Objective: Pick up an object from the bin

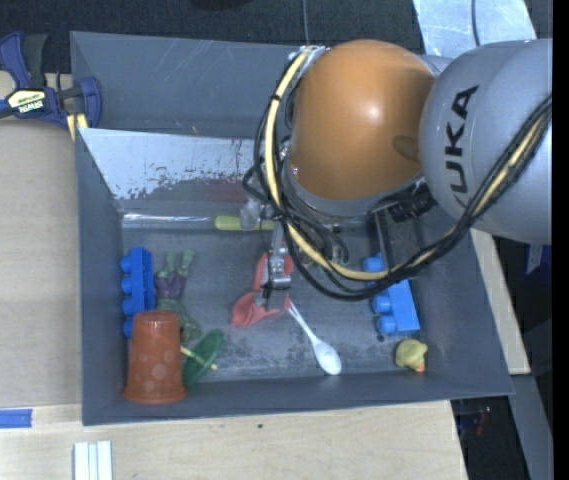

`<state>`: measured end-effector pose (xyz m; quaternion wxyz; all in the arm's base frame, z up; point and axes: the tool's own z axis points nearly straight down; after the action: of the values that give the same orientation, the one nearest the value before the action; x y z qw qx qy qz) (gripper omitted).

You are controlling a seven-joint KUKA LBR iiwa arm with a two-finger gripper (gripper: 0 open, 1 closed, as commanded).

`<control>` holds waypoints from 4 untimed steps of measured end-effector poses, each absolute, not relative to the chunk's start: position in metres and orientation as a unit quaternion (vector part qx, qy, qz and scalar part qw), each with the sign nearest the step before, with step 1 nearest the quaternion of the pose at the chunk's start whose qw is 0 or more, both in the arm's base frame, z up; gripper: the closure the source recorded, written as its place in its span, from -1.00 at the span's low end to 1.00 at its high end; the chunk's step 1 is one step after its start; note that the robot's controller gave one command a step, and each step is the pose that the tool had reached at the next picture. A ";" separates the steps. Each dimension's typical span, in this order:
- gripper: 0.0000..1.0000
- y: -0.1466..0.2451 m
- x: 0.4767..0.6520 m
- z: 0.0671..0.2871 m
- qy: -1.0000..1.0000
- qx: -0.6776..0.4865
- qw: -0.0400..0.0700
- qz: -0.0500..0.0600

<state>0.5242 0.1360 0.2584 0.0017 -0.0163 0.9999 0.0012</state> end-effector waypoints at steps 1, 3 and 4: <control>-1.00 0.101 0.543 0.256 0.992 -0.123 0.005 0.001; -1.00 0.063 0.499 0.213 0.997 -0.075 0.007 0.001; -1.00 0.078 0.493 0.145 1.000 -0.009 0.009 0.002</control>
Offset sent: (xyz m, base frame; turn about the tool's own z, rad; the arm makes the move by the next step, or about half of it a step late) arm -0.0142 -0.0728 -0.0234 -0.0556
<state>0.4929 0.0776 0.1446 0.0093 -0.0091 0.9999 0.0020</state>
